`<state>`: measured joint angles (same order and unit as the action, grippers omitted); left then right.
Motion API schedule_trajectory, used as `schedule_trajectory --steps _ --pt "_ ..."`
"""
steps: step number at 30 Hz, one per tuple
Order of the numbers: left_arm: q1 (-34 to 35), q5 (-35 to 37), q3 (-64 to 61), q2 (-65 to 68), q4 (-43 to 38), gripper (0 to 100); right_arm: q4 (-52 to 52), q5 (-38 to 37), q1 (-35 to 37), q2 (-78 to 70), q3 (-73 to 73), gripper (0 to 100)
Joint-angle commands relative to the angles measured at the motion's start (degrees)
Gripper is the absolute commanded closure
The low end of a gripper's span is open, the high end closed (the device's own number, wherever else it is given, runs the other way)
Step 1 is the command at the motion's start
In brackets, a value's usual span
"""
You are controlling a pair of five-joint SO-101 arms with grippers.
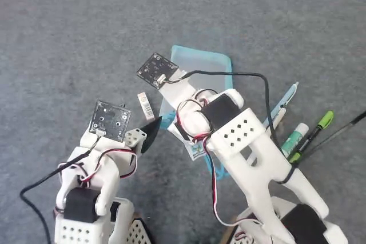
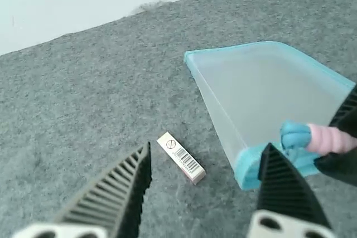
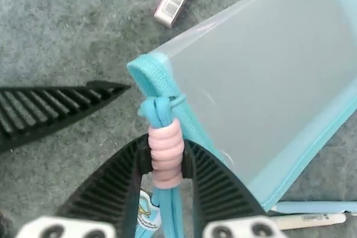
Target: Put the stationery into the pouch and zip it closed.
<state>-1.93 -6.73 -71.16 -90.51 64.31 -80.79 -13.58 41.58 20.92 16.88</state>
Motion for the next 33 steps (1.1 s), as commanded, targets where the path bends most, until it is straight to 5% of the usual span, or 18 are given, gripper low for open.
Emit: schedule_trajectory --steps 1,7,14,33 --pt "0.7 1.6 0.9 1.7 -1.9 70 0.7 1.0 0.6 2.9 -0.4 99.1" --pt "4.8 1.4 -0.5 4.1 -5.8 70 0.7 0.9 0.7 3.0 0.5 99.1" --pt "-2.9 0.5 0.0 7.9 -4.0 70 0.9 1.0 2.2 3.4 0.6 99.1" --pt "-1.1 -1.0 0.7 7.6 -2.8 63 -5.4 -1.8 -3.6 8.1 -5.1 99.1"
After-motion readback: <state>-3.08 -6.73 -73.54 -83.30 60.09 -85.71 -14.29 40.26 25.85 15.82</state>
